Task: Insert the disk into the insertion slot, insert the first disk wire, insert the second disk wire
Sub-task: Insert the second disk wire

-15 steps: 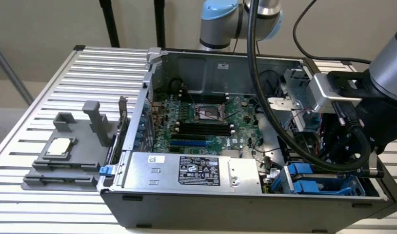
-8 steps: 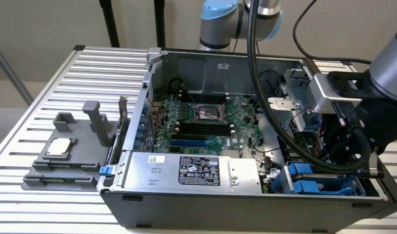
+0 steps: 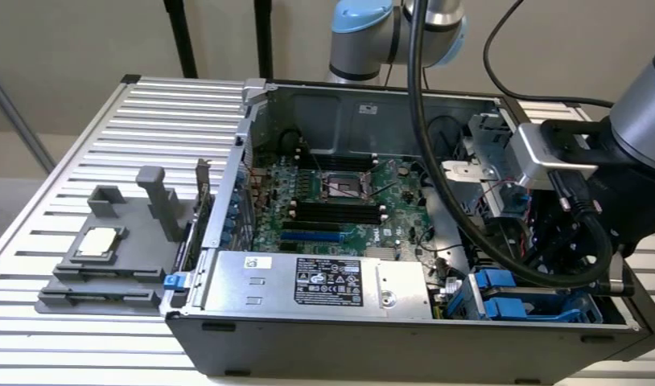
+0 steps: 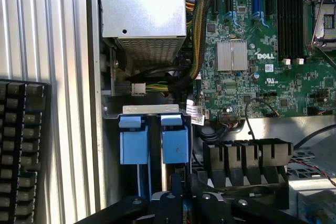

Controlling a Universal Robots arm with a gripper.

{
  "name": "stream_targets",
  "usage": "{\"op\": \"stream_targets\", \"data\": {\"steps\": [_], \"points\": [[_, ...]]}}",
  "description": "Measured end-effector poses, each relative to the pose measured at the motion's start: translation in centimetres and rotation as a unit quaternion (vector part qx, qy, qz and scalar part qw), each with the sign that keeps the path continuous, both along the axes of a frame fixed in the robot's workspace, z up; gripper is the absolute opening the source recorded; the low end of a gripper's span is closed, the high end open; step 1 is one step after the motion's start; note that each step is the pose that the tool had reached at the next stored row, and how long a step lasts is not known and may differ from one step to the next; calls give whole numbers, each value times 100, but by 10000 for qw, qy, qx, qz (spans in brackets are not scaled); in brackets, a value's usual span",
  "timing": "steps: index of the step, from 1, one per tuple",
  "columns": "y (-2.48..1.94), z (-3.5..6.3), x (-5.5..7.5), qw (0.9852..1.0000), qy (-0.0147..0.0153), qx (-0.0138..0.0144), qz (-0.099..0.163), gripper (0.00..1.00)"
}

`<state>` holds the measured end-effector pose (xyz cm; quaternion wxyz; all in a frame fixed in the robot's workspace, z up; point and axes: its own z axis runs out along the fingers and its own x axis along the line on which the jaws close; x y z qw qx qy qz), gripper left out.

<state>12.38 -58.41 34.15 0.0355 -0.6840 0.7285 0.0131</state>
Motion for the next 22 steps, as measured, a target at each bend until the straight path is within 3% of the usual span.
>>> {"op": "stream_targets", "data": {"steps": [22], "points": [[18,3,-5,9999,0,5,114,16]]}}
